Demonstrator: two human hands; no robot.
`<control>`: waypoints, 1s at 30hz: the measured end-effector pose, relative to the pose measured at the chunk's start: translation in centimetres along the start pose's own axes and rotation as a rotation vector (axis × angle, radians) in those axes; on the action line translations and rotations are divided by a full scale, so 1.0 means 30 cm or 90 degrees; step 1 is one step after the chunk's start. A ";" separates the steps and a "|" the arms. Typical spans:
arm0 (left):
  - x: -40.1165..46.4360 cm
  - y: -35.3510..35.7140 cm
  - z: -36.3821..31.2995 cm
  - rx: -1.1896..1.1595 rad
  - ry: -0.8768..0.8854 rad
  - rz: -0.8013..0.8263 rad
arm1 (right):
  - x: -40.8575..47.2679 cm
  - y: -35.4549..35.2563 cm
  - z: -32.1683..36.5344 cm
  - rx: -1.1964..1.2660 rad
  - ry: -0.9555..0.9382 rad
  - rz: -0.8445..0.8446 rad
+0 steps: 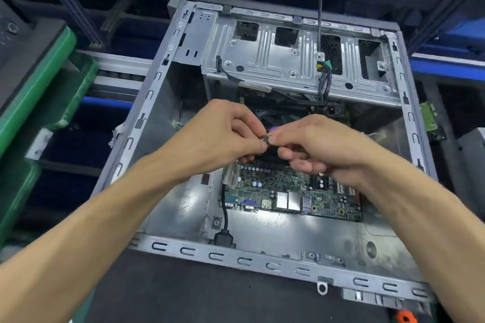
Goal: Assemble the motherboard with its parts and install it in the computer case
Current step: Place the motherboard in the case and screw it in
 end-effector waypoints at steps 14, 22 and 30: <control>-0.023 -0.041 -0.008 0.007 0.047 -0.114 | 0.022 0.015 -0.047 0.206 0.100 0.077; -0.021 -0.011 -0.013 0.155 0.092 -0.050 | 0.028 -0.024 -0.046 -0.097 0.055 -0.022; -0.016 0.062 0.037 0.408 0.106 0.107 | 0.011 -0.189 0.015 -0.483 -0.096 -0.328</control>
Point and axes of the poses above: each hand's wrist, its own x-axis towards the middle knuckle, its own y-axis out of the palm, z = x × y, the point moved 9 cm from there along x, towards the middle knuckle, and after that the axes turned 1 degree about y, right-handed, at the moved point
